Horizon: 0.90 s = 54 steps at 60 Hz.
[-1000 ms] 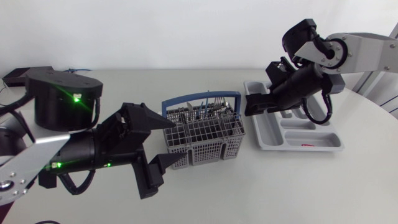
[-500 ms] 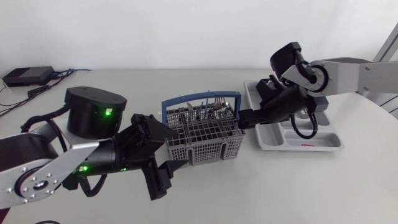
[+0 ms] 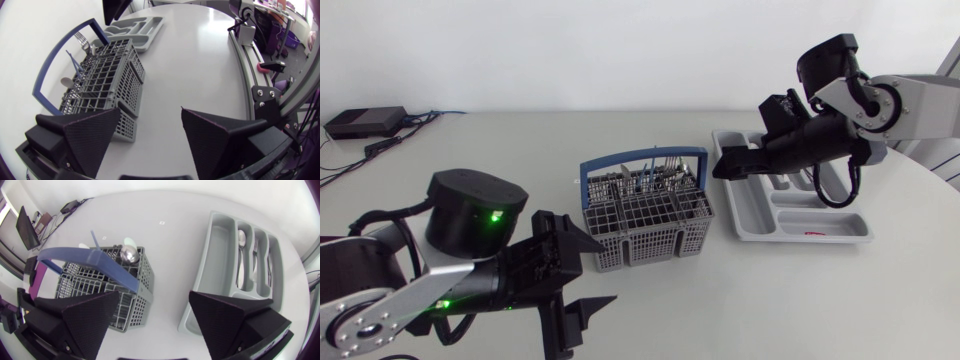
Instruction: Unload the cutlery basket into the drawer organizer.
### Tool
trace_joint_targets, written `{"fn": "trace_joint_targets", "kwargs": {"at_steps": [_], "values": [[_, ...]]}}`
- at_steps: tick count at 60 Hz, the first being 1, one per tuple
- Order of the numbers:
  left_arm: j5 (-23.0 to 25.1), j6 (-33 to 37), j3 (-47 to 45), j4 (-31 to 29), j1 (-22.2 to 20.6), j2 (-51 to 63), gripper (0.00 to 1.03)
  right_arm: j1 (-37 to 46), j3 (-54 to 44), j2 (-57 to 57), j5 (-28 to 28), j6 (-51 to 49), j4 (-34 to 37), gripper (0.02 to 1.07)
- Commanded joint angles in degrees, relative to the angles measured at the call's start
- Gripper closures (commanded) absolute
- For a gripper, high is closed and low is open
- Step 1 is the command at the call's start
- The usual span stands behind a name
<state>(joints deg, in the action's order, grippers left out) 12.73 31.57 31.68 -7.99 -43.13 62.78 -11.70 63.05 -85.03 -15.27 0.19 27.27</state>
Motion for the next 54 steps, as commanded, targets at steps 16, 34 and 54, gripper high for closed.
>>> {"fn": "trace_joint_targets", "kwargs": {"at_steps": [16, 34, 54], "values": [[-1.1, 3.8, -3.8, 7.8, 1.7, 8.5, 0.06, 1.6, 6.9, -9.5, -6.6, 5.4, -4.2, 0.07], [-6.5, 7.5, -4.2, 21.6, 9.1, 17.8, 0.06, -0.2, 3.9, -8.2, -15.5, 2.4, -1.5, 0.07], [-6.1, 10.4, -6.7, 24.3, 17.6, 15.7, 0.06, -4.1, 0.4, -2.8, -13.6, 1.5, -1.3, 0.07]]}}
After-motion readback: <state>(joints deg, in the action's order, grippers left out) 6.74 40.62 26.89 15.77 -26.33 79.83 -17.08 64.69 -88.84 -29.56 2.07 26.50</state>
